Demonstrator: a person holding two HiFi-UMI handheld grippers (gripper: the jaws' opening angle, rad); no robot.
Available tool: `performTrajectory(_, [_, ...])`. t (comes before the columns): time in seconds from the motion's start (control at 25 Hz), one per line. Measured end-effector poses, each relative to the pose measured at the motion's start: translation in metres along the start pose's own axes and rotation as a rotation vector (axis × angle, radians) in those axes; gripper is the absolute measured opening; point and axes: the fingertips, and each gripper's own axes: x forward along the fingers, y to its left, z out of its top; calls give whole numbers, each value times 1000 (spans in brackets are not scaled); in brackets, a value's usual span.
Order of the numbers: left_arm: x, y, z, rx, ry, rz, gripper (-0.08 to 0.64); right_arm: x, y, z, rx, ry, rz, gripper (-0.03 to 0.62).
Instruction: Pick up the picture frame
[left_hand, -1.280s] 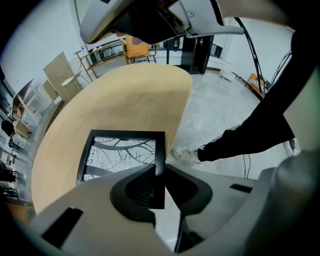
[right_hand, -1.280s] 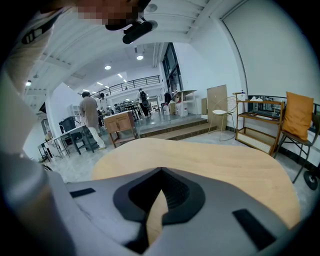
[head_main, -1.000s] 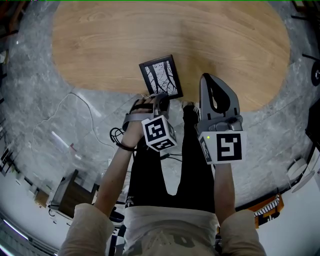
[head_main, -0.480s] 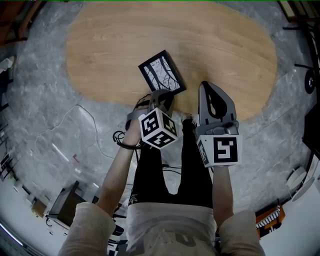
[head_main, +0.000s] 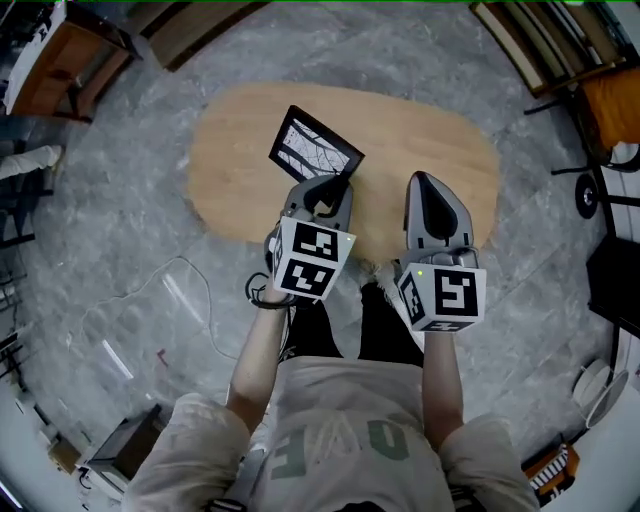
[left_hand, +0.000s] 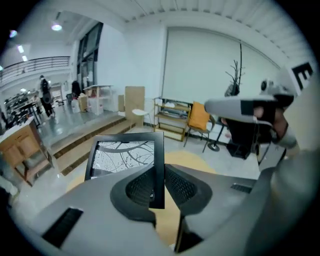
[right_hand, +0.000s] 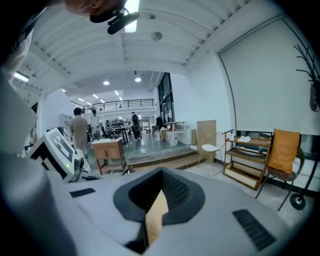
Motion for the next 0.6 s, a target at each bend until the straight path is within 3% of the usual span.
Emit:
performTrajectory(0.12, [-47,13,55,-80,-144,80,71,-20,3,41,40,-51,4,5])
performTrajectory(0.28, [-116,17,101,-97,-310,166,71,-50,25,77,-17,-82,26,5])
performTrajectory(0.44, [-172,25,121,-89,-434,261,71,-73,50,103,-78,-130,9,5])
performTrajectory(0.6, [-186,27,117,-107,-465,312,71,-78,53,95,-61,-135,12,5])
